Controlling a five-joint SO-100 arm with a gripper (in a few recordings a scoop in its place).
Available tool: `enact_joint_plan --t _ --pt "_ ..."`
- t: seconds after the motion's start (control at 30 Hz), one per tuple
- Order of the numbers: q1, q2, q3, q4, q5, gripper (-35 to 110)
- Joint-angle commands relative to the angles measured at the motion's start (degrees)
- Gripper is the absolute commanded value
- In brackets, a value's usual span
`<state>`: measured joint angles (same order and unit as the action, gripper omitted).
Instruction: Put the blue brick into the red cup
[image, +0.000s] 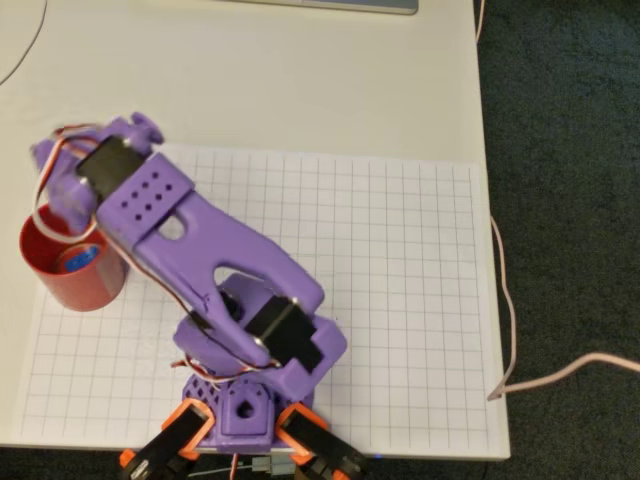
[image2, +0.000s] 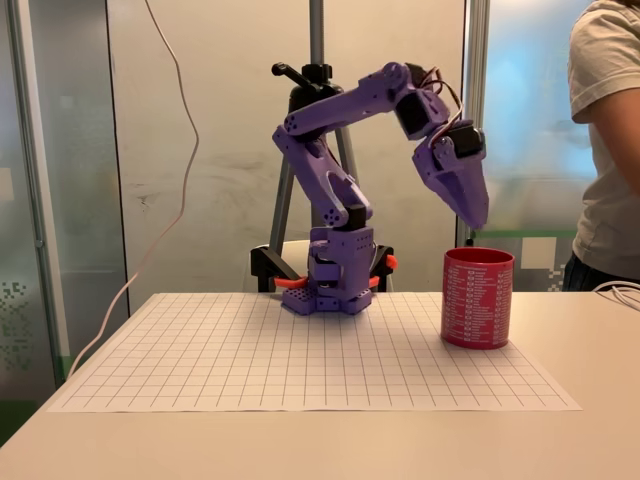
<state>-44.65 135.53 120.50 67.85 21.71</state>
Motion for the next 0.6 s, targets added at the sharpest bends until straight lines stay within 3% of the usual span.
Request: enact_joint_plan --t 0.0,0.27,0.57 --pt "21.62 2.9 0.35 -8.7 -1.58 0" --pt "49.31 20.3 -1.67 -8.88 -10.9 0" --pt "49.66 39.73 -3.87 5.19 -14.94 0"
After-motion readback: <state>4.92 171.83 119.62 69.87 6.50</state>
